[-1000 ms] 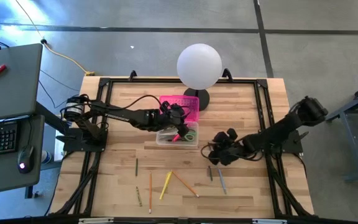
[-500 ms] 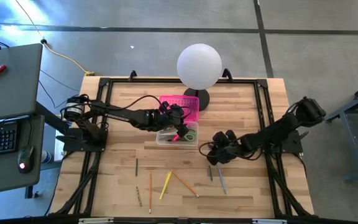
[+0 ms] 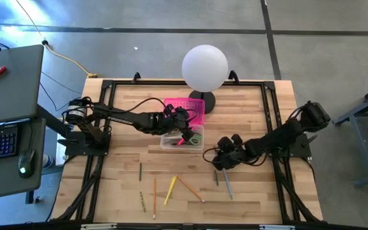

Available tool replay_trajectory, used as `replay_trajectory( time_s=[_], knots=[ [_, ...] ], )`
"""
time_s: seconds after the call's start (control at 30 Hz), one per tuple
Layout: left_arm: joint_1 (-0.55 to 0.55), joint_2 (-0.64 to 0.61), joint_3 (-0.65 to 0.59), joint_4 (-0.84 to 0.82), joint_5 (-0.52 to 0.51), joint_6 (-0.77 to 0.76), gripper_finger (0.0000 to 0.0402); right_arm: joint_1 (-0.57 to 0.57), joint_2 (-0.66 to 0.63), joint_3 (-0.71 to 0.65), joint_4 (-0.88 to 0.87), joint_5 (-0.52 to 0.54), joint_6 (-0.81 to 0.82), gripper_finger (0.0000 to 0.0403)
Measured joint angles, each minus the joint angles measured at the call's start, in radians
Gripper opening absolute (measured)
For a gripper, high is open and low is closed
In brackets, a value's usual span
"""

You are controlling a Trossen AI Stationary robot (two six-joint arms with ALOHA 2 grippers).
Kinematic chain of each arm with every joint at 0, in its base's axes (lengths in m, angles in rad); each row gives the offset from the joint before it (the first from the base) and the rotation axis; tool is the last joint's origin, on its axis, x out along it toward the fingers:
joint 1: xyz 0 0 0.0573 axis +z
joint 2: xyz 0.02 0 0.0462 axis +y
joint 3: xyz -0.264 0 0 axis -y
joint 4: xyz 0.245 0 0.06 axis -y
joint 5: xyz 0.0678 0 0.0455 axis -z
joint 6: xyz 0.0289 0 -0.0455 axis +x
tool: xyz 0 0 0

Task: Pick & place school supplies into a supply box
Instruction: Put the top dark green crayon into the pink supply box

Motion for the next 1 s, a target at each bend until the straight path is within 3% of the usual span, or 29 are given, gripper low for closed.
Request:
replay_trajectory(
  time_s=[0.57,0.83,1.0],
  knots=[
    [0.000,0.000,0.000,-0.004,-0.001,0.000,0.0113,-0.008,0.077,0.003,0.012,0.033,-0.065,0.0080],
    [0.000,0.000,0.000,-0.006,-0.012,-0.019,0.0113,-0.006,0.078,0.001,0.011,0.036,-0.142,0.0009],
    [0.000,-0.046,0.001,-0.023,-0.027,-0.095,0.0109,-0.005,0.078,0.001,0.015,0.035,-0.179,0.0020]
  ],
)
